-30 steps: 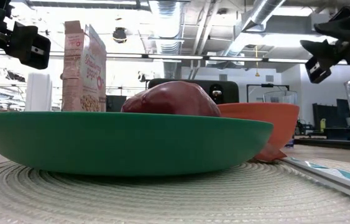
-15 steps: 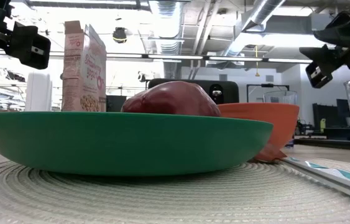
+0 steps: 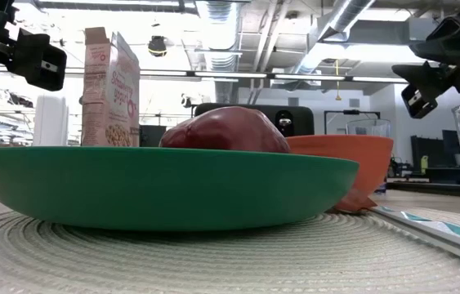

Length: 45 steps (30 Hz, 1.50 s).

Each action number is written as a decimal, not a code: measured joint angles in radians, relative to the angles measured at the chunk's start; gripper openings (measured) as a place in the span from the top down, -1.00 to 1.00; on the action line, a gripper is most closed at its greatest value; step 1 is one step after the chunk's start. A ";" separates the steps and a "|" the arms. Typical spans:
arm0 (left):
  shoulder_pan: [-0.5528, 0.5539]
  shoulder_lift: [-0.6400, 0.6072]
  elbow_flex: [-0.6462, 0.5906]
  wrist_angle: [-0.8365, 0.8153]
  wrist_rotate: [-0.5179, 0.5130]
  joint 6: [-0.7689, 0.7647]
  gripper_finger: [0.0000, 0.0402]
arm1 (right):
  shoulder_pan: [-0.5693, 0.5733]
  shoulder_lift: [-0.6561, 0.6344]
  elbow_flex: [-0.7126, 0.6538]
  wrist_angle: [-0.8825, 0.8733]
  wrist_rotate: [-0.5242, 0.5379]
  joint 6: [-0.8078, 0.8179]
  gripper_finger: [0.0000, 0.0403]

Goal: Arrange a breakfast setting
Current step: Return to Home Position

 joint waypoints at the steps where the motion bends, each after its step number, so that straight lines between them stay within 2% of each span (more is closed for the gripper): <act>1: 0.000 0.000 0.000 0.000 0.000 0.000 0.12 | 0.000 0.000 0.000 -0.001 0.000 0.000 0.17; 45: 0.000 0.000 0.000 0.000 0.000 0.000 0.12 | 0.000 0.000 -0.002 -0.002 -0.001 0.000 0.17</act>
